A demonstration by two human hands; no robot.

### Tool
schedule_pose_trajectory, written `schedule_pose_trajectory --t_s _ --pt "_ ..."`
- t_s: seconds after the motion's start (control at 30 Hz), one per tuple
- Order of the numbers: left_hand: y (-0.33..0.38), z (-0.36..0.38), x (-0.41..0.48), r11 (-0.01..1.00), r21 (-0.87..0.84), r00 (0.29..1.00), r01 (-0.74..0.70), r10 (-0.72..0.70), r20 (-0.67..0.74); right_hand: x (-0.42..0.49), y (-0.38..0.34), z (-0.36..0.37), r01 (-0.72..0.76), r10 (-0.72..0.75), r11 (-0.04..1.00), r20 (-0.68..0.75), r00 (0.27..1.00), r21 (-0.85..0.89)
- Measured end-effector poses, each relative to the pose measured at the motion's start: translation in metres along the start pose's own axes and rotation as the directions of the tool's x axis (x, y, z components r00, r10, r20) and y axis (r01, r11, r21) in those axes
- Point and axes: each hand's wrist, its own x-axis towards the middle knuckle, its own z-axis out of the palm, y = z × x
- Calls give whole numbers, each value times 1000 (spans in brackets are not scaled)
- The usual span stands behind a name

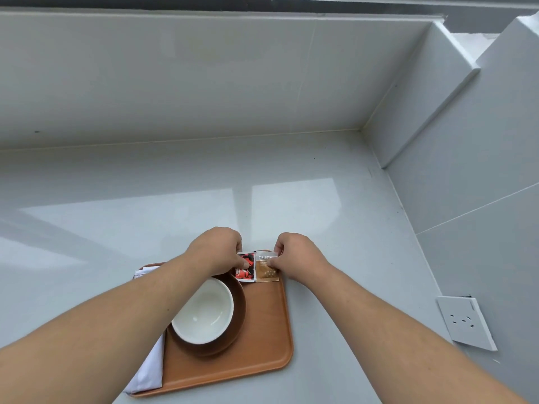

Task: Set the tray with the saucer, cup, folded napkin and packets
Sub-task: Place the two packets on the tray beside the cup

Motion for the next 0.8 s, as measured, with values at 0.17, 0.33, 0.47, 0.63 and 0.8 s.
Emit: schedule_pose_trajectory --t_s 0.17,0.33,0.47,0.63,0.8 --pt "-1 3 0 999 42 1000 14 -12 -27 -2 3 -1 -33 33 999 -6 999 -16" --pt "-3 7 -4 995 72 996 74 -70 -56 -4 4 1 -48 48 999 1 999 -23" --pt "-4 5 -6 995 43 995 87 -85 -47 -5 3 3 -52 52 998 6 999 -41" --pt "-4 4 -6 989 77 992 124 -122 -38 -3 3 2 -69 67 992 -15 998 -105" --pt "-6 7 -6 981 65 982 185 -182 -41 -2 6 4 -90 90 989 -5 996 -122"
